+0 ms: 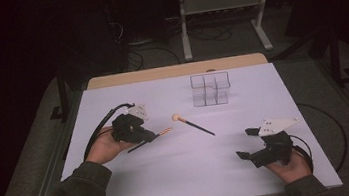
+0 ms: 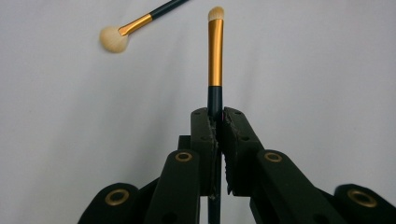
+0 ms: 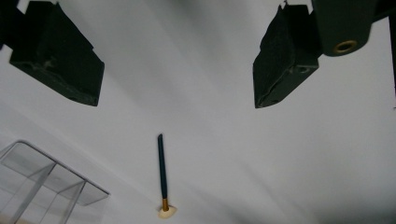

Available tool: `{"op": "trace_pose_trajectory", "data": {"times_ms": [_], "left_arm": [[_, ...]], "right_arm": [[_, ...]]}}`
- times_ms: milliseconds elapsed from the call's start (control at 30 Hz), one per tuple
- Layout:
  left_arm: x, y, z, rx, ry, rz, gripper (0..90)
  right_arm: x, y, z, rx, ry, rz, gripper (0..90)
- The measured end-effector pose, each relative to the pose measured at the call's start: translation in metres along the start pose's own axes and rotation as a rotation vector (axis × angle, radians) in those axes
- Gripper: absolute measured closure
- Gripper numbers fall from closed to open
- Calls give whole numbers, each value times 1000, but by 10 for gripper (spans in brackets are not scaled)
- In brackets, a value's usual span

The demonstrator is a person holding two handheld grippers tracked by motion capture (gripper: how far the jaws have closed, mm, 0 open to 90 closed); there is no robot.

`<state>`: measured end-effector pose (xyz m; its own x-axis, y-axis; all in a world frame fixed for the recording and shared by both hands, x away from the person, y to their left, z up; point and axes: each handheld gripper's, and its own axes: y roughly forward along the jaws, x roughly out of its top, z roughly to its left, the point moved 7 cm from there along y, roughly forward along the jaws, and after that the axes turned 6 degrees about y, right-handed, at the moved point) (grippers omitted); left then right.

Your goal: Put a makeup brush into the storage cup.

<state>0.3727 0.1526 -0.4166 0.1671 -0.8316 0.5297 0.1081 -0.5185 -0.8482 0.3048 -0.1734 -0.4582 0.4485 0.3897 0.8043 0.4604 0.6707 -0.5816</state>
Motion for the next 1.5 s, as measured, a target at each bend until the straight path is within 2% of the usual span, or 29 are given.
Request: {"op": "trace_pose_trajectory", "data": {"times_ms": [233, 333, 367, 533, 1067, 1300, 1500], "left_arm": [[3, -5, -7, 2, 26, -25, 833], [4, -6, -10, -5, 17, -35, 833], [4, -7, -11, -4, 32, -35, 833], [6, -7, -16, -10, 38, -56, 833], [8, -8, -31, -29, 60, -84, 833], [12, -7, -38, -37, 84, -101, 833], [15, -5, -43, -46, 97, -107, 833]], "right_arm": [[7, 0, 3, 16, -11, 4, 155], [9, 0, 5, 26, -11, 9, 155], [10, 0, 6, 35, -18, 10, 155], [17, 1, 12, 56, -27, 11, 151], [37, 11, 26, 125, -50, 20, 152], [44, 15, 31, 158, -54, 32, 161], [48, 16, 33, 165, -59, 38, 161]]}}
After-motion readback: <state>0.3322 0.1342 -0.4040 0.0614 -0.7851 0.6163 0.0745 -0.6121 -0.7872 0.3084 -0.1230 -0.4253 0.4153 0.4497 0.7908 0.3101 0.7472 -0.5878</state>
